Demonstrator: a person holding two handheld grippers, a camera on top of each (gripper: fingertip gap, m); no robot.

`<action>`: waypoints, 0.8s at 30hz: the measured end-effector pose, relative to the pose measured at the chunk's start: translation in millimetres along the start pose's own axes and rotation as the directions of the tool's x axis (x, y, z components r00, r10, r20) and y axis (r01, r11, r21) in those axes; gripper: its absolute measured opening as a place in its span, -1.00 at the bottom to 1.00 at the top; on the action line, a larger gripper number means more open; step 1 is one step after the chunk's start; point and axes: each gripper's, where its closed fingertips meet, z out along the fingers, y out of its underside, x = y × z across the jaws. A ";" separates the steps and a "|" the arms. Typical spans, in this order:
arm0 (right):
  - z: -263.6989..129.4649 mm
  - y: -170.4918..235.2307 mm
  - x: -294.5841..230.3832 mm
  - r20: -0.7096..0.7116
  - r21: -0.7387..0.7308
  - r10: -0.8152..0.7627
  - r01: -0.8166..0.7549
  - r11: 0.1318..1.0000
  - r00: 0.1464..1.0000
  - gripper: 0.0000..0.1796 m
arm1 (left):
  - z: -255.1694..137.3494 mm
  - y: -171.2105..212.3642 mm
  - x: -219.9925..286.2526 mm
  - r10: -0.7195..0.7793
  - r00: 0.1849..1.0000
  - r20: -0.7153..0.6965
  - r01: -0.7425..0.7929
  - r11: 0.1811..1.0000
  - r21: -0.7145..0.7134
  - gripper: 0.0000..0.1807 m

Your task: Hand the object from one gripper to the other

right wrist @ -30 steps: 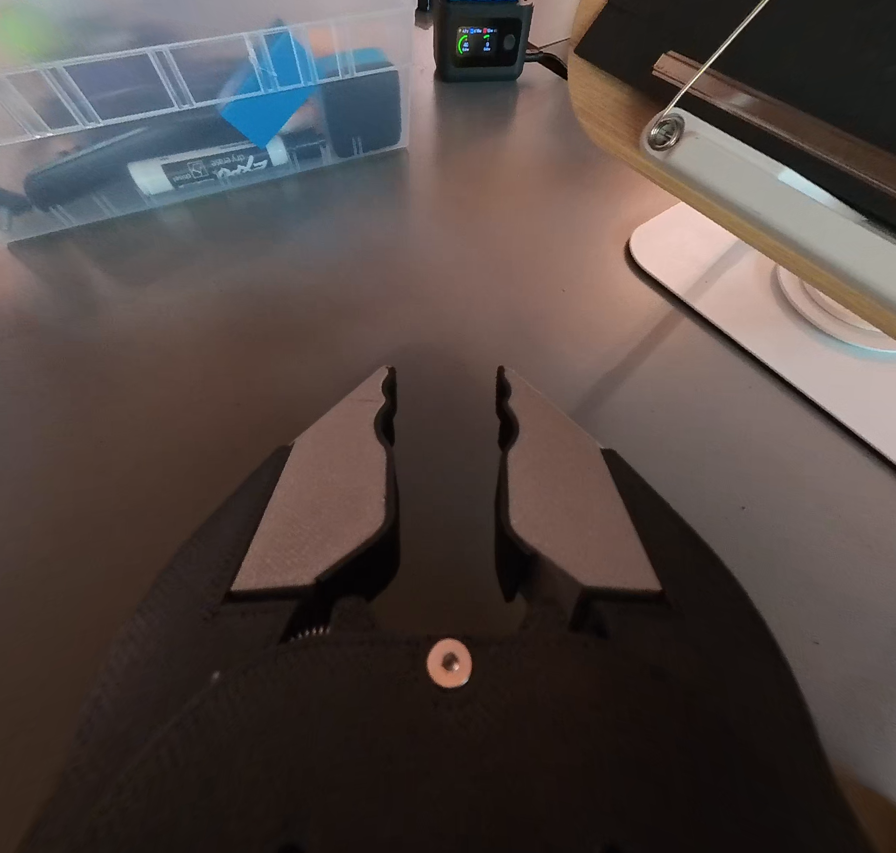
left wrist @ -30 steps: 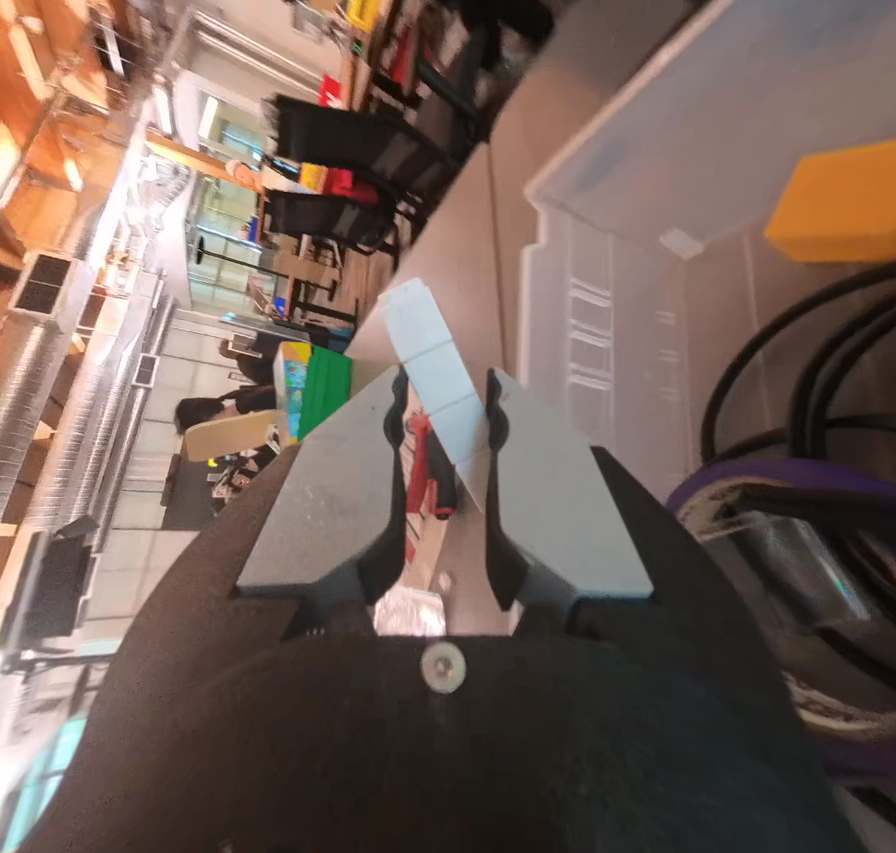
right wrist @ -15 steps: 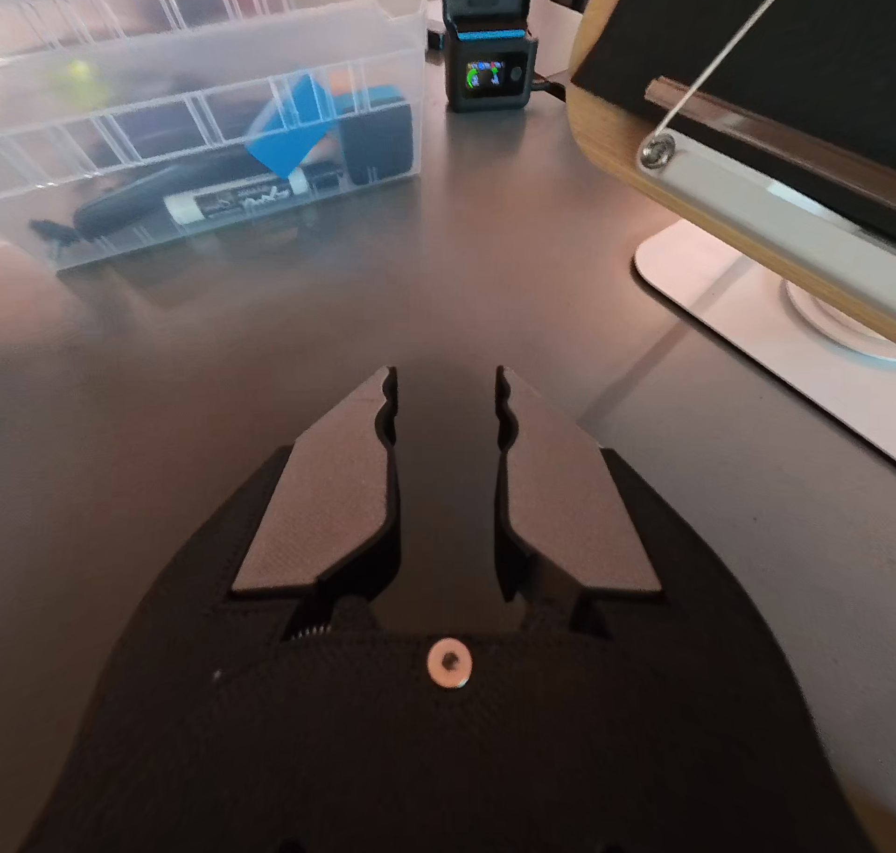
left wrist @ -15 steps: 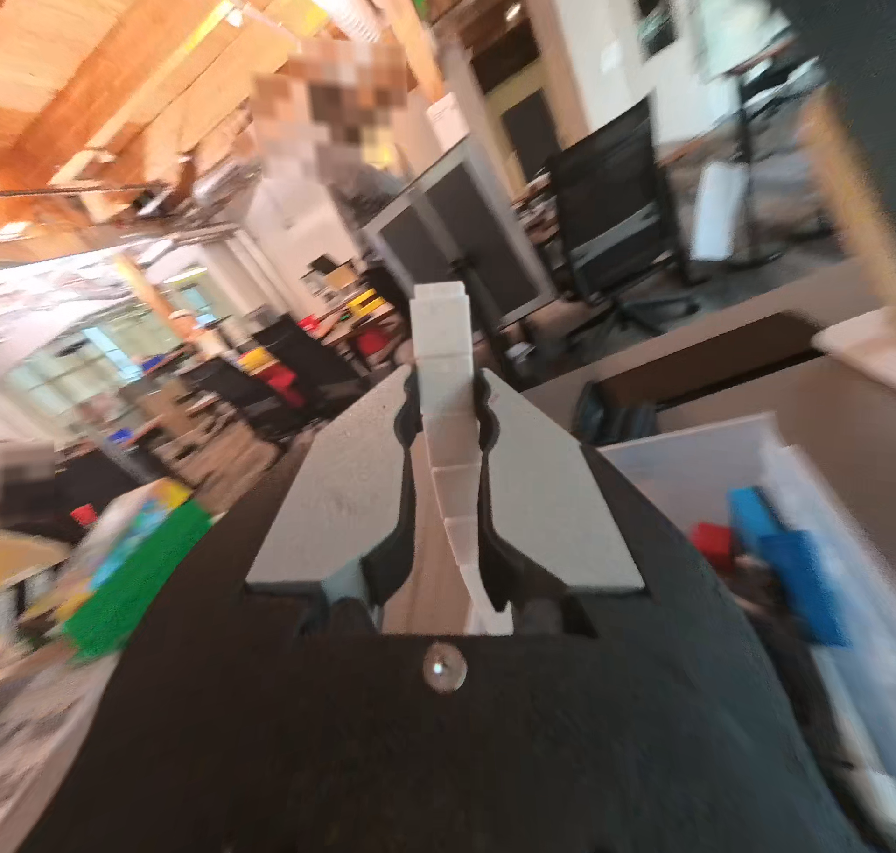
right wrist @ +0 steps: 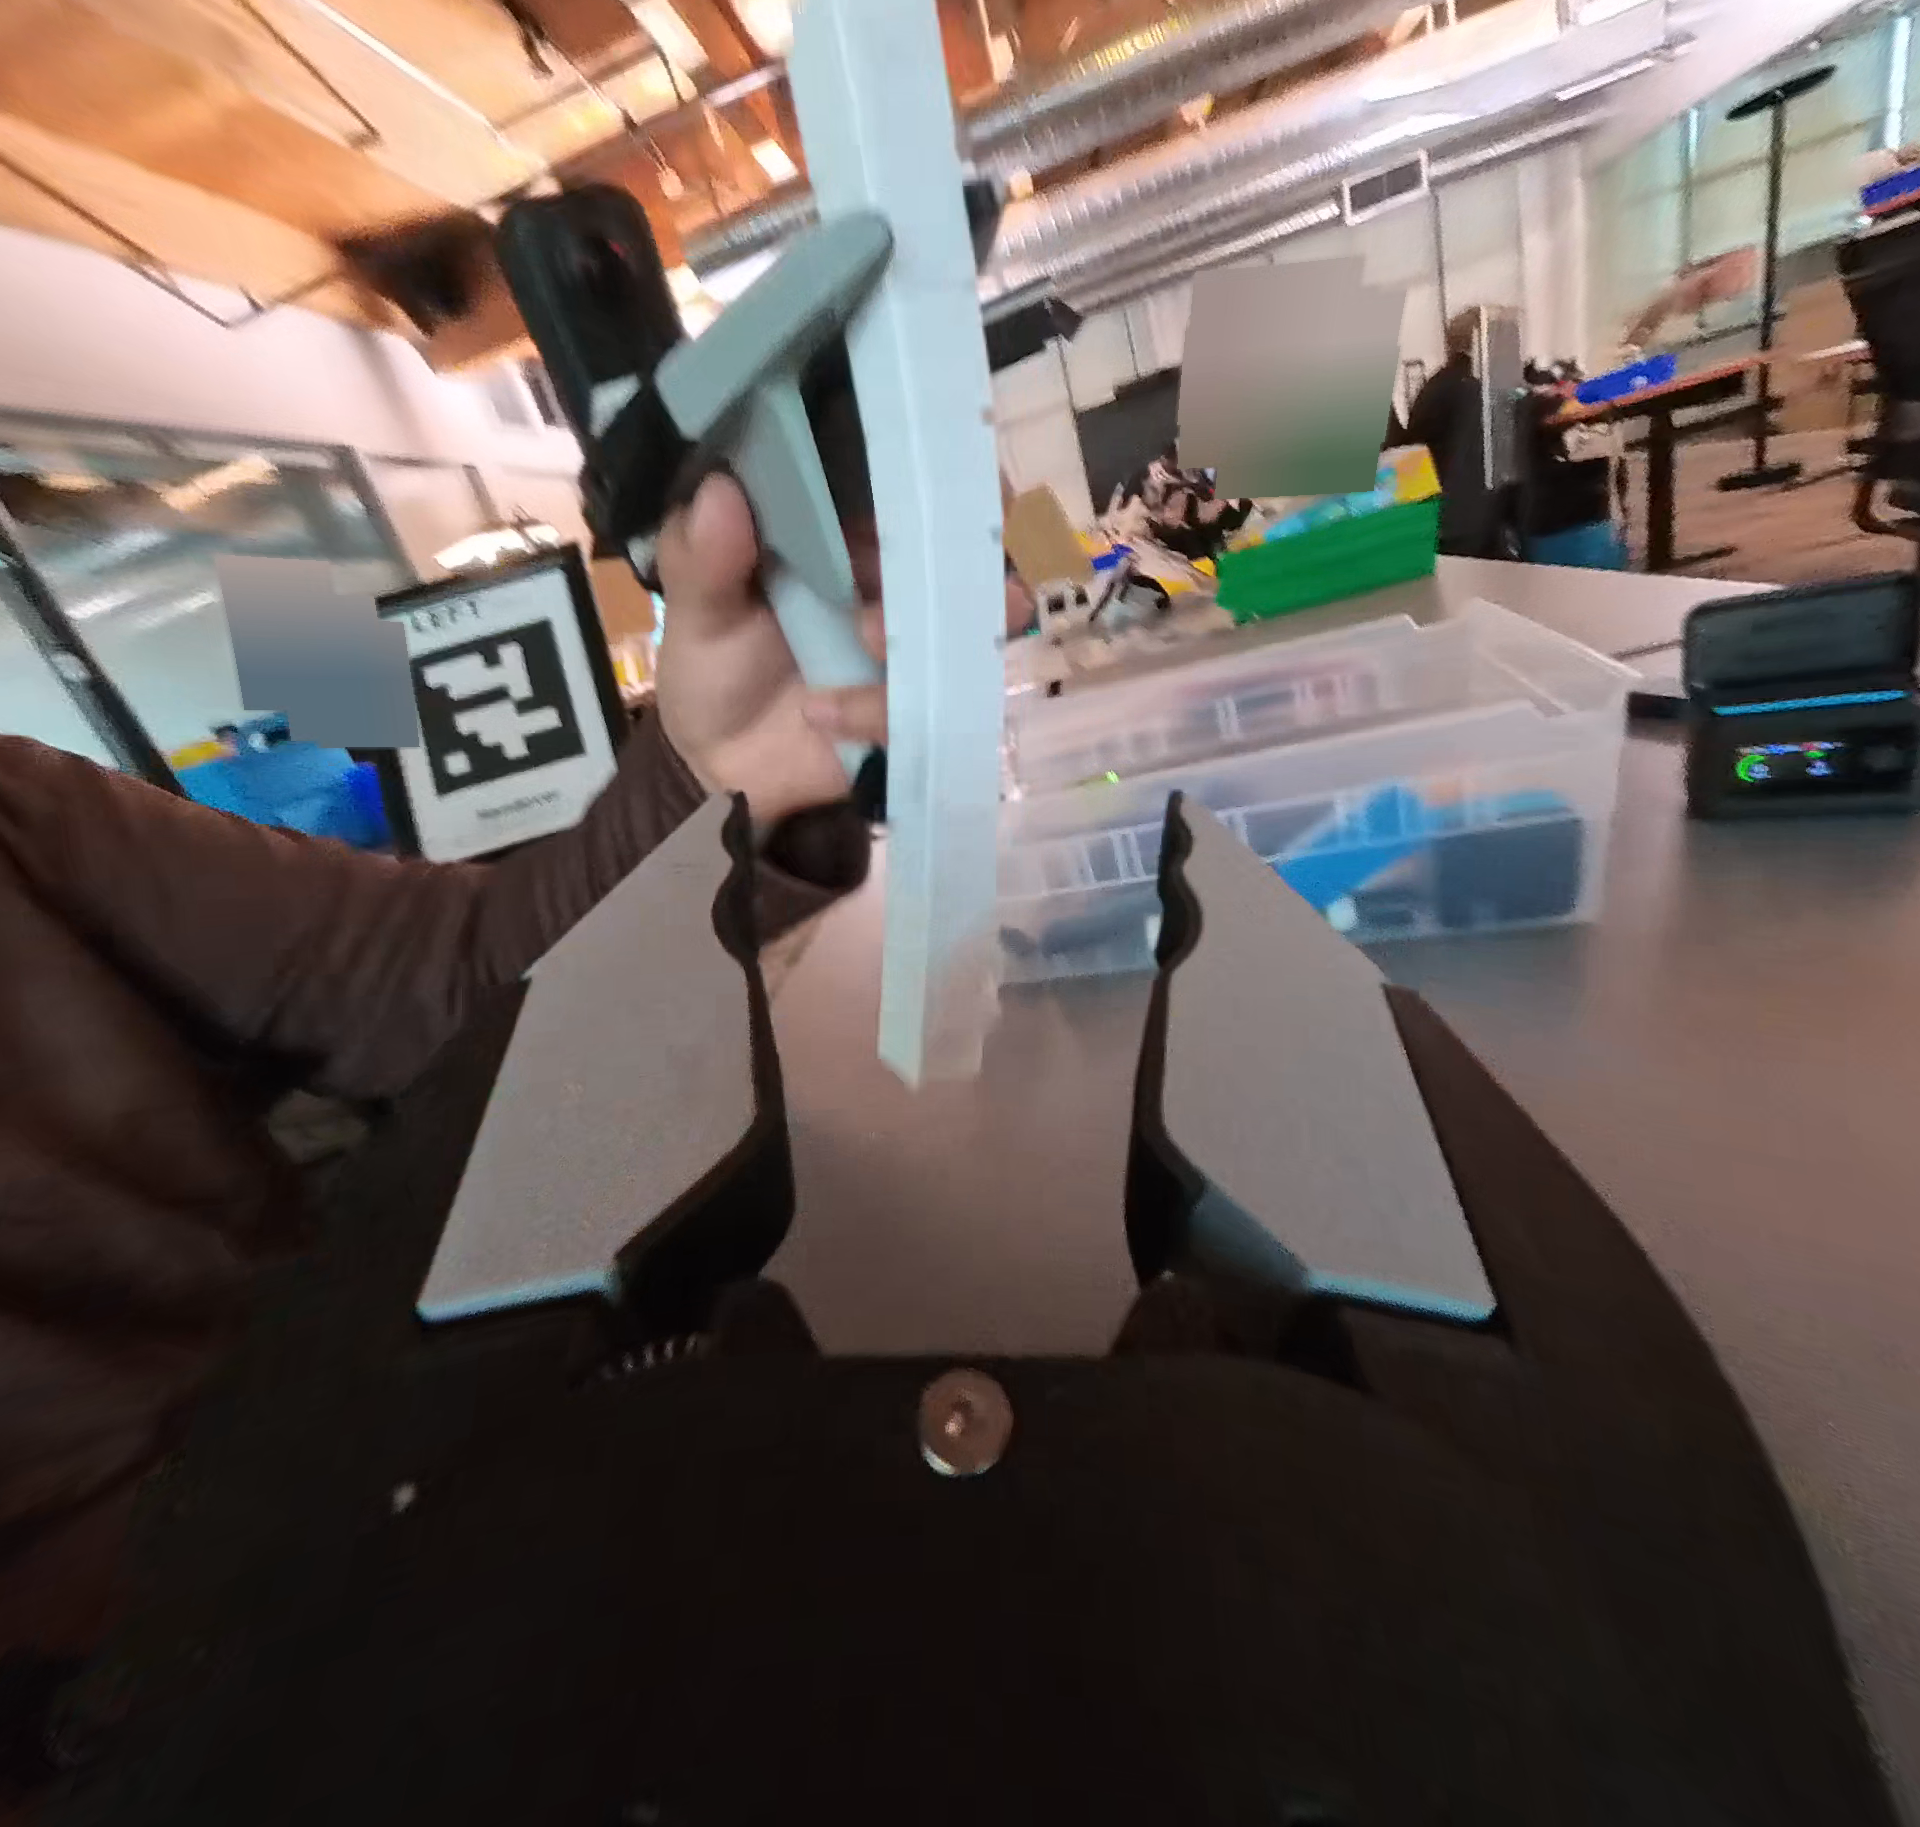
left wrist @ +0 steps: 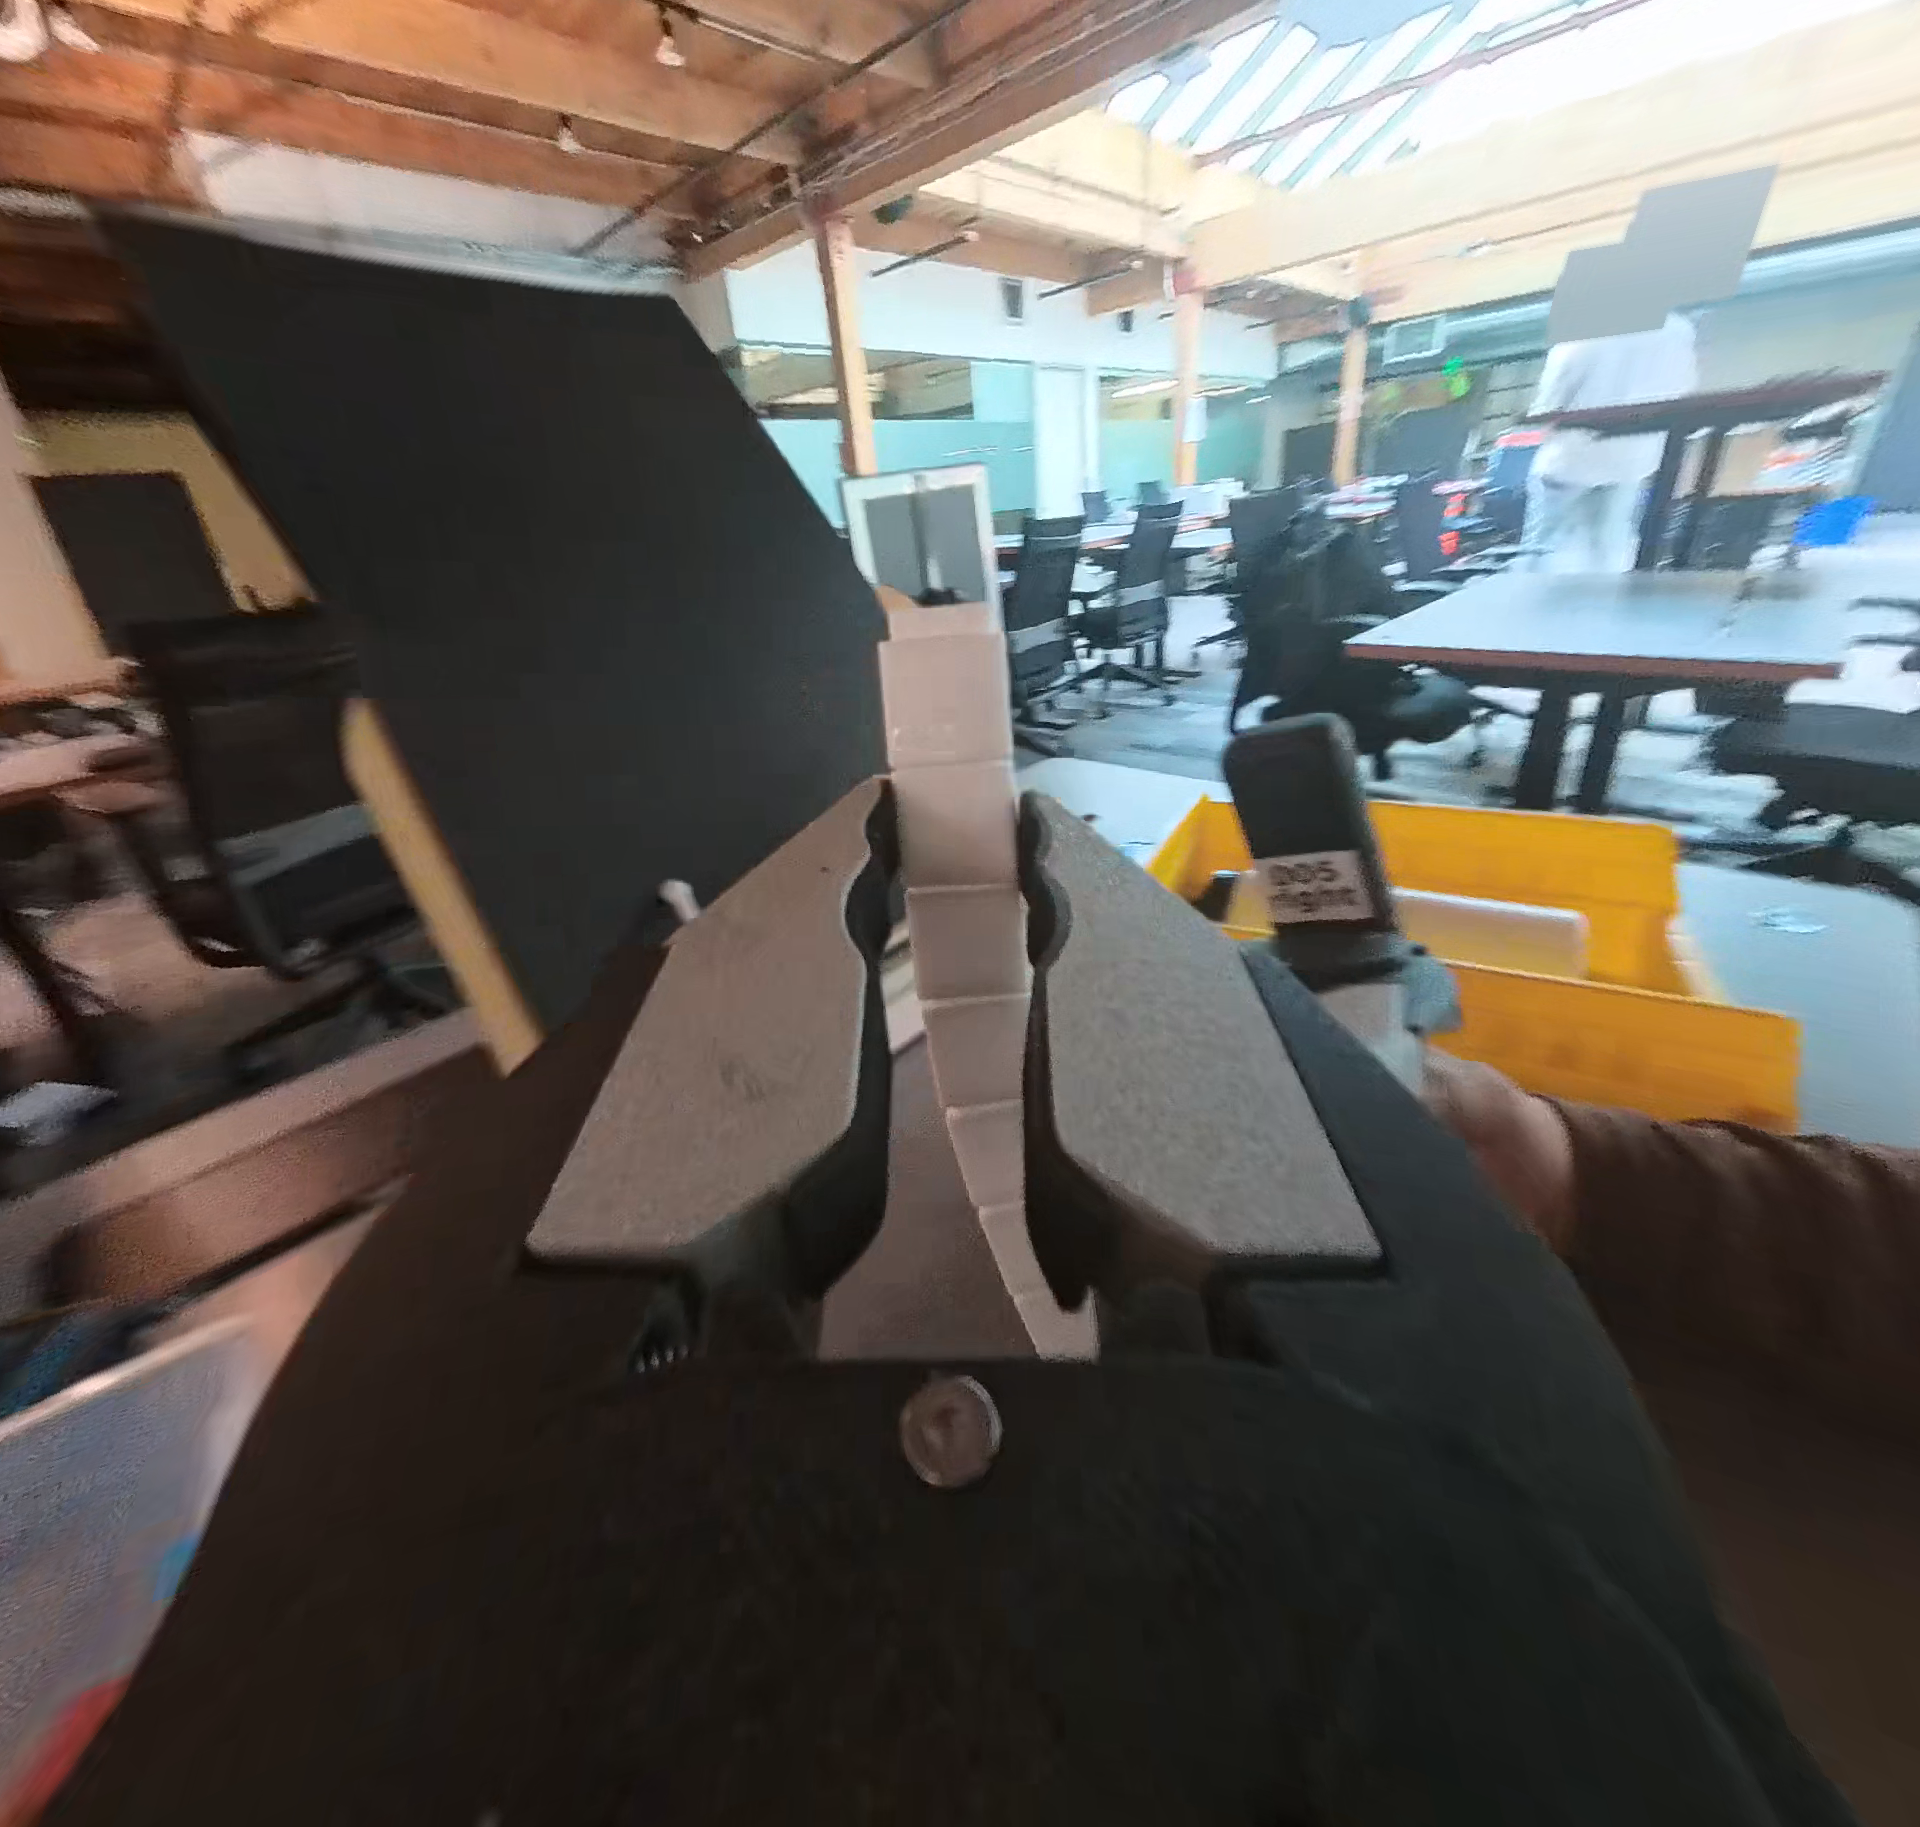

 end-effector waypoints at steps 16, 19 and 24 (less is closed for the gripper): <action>-10.6 40.8 22.6 -0.062 -0.275 -0.387 0.357 0.893 0.920 -0.74 | 20.4 68.2 38.3 -0.305 0.927 -0.219 0.295 0.952 -0.080 -0.80; -10.7 55.4 26.9 -0.046 -0.338 -0.393 0.356 0.871 0.918 -0.74 | 15.3 82.3 40.5 -0.241 0.949 -0.205 0.224 0.969 -0.103 -0.80; -10.2 64.5 28.7 -0.039 -0.366 -0.357 0.319 0.874 0.933 -0.74 | 8.5 91.6 41.4 -0.091 0.978 -0.186 0.073 0.992 -0.103 -0.79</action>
